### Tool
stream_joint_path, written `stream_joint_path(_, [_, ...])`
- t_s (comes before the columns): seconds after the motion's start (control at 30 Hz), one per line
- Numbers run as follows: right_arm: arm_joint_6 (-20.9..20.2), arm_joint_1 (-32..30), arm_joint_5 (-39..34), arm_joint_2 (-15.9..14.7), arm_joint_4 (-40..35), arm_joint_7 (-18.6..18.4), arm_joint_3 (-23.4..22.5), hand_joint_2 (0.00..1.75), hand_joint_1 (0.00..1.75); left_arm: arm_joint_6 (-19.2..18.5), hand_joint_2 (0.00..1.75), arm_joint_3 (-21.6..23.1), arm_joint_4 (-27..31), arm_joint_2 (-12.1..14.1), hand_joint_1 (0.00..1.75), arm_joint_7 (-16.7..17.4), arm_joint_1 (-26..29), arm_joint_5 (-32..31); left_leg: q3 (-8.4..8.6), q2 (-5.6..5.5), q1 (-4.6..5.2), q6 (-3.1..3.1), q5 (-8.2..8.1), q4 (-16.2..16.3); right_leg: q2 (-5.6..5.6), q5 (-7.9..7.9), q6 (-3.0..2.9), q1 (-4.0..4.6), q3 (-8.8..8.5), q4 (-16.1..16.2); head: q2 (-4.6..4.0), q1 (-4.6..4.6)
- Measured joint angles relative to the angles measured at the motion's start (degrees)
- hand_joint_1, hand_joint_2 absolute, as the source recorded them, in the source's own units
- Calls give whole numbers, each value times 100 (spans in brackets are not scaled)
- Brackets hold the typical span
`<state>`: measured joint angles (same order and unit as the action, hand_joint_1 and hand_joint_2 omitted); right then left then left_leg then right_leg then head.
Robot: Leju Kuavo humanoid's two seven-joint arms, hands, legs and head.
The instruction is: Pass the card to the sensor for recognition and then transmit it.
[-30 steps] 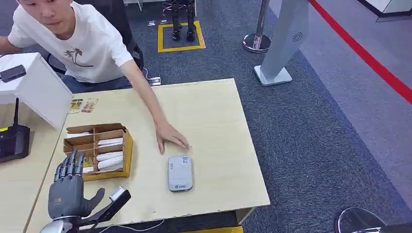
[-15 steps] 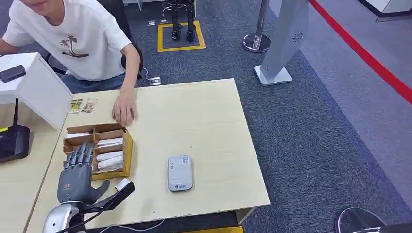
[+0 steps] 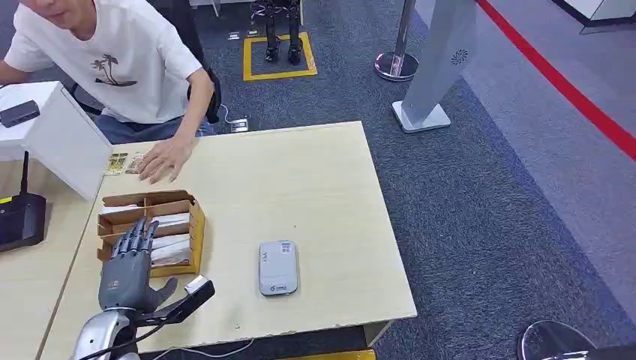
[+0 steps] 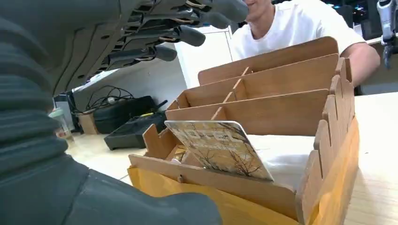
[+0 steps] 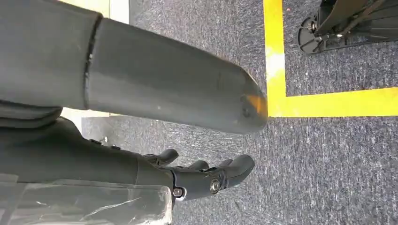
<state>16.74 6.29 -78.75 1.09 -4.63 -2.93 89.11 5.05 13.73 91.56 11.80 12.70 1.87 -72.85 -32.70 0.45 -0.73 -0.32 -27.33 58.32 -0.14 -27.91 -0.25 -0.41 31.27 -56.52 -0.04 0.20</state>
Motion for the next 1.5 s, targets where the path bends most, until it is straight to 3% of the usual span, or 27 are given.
stream_joint_path(0.33, [0, 0, 9, 0, 0, -22, 0, 175, 0, -31, 175, 48, -17, 44, 3, 2, -31, 0, 0, 0, 0, 0, 0, 0, 0, 0, 0, 0, 0, 0, 0, 0])
stream_joint_path(0.37, [0, 1, 9, 0, 0, -41, 0, 175, 0, -33, 175, 59, -22, 46, 38, 2, -35, 0, 0, 0, 0, 0, 0, 0, 0, 0, 0, 0, 0, 0, 0, 0])
stream_joint_path(0.43, [0, -1, 9, 0, 0, -66, 0, 175, 0, -35, 175, 63, -24, 46, 164, 2, -43, 0, 0, 0, 0, 0, 0, 0, 0, 0, 0, 0, 0, 0, 0, 0])
stream_joint_path(0.47, [0, -1, 9, 0, 0, -70, 0, 175, 0, -39, 175, 66, -26, 48, 175, 2, -55, 0, 0, 0, 0, 0, 0, 0, 0, 0, 0, 0, 0, 0, 0, 0])
stream_joint_path(1.13, [9, 0, 24, 0, 0, -131, 0, 175, 0, -70, 175, 74, -68, 87, 175, 24, -231, 0, 0, 0, 0, 0, 0, 0, 0, 0, 0, 0, 0, 0, 0, 0])
stream_joint_path(1.5, [13, 0, 44, 0, 4, -105, 0, 175, 0, 15, 175, 74, -48, 247, 175, 24, -358, -22, 0, 0, -1, 0, 0, 0, 0, 0, 0, 1, 0, -1, 0, 0])
